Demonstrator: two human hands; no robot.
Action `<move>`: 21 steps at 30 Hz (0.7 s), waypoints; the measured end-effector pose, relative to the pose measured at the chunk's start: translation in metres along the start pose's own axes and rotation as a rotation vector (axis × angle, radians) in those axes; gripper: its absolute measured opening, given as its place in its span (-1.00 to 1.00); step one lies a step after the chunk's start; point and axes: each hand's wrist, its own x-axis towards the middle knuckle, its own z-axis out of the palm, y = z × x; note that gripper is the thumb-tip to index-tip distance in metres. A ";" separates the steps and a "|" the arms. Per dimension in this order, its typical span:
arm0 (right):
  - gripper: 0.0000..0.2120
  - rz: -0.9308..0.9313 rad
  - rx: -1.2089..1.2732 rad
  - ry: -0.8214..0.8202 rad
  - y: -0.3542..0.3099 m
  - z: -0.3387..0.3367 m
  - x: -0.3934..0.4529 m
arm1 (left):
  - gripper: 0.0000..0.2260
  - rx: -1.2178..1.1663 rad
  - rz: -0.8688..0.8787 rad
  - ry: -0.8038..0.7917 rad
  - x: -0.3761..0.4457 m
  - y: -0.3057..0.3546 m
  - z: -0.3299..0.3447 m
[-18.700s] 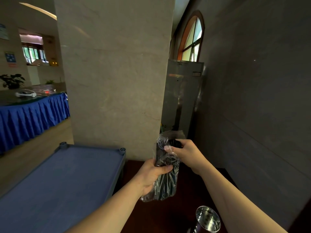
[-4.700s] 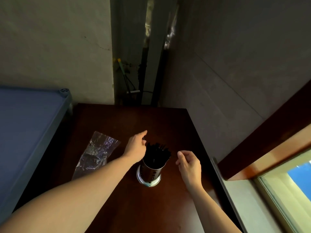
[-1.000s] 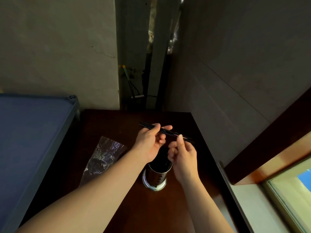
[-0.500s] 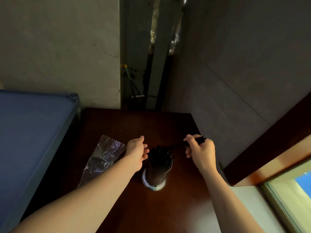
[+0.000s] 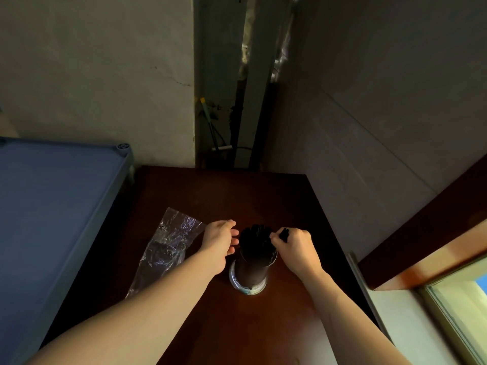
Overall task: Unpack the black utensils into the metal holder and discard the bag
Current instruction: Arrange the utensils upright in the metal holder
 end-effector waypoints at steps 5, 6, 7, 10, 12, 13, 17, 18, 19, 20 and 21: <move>-0.72 0.083 -0.088 -0.052 0.013 0.017 0.004 | -0.91 0.050 0.022 0.012 -0.004 -0.003 -0.006; -0.74 0.099 -0.092 -0.058 0.015 0.020 0.004 | -0.91 0.061 0.027 0.012 -0.004 -0.003 -0.008; -0.76 0.109 -0.095 -0.064 0.017 0.021 0.003 | -0.91 0.072 0.034 0.013 -0.005 -0.003 -0.009; -0.86 0.112 -0.119 -0.075 0.020 0.026 0.001 | -0.90 0.117 0.060 0.022 -0.006 -0.005 -0.013; -0.89 0.101 -0.132 -0.078 0.020 0.027 0.000 | -0.89 0.170 0.084 0.034 -0.006 -0.007 -0.014; -0.88 0.096 -0.136 -0.081 0.020 0.027 -0.001 | -0.88 0.203 0.100 0.038 -0.006 -0.009 -0.014; -0.75 0.052 -0.153 -0.052 0.021 0.026 -0.007 | -0.81 0.340 0.149 0.026 -0.006 -0.012 -0.012; -0.68 0.044 -0.130 -0.034 0.021 0.026 -0.010 | -0.78 0.375 0.154 0.016 -0.006 -0.012 -0.013; -0.62 0.037 -0.091 -0.007 0.021 0.024 -0.013 | -0.75 0.407 0.158 -0.001 -0.007 -0.012 -0.012; -0.61 0.025 -0.053 0.030 0.021 0.024 -0.016 | -0.71 0.436 0.158 -0.018 -0.007 -0.012 -0.012; -0.64 0.012 -0.016 0.087 0.021 0.022 -0.019 | -0.68 0.464 0.155 -0.037 -0.007 -0.012 -0.011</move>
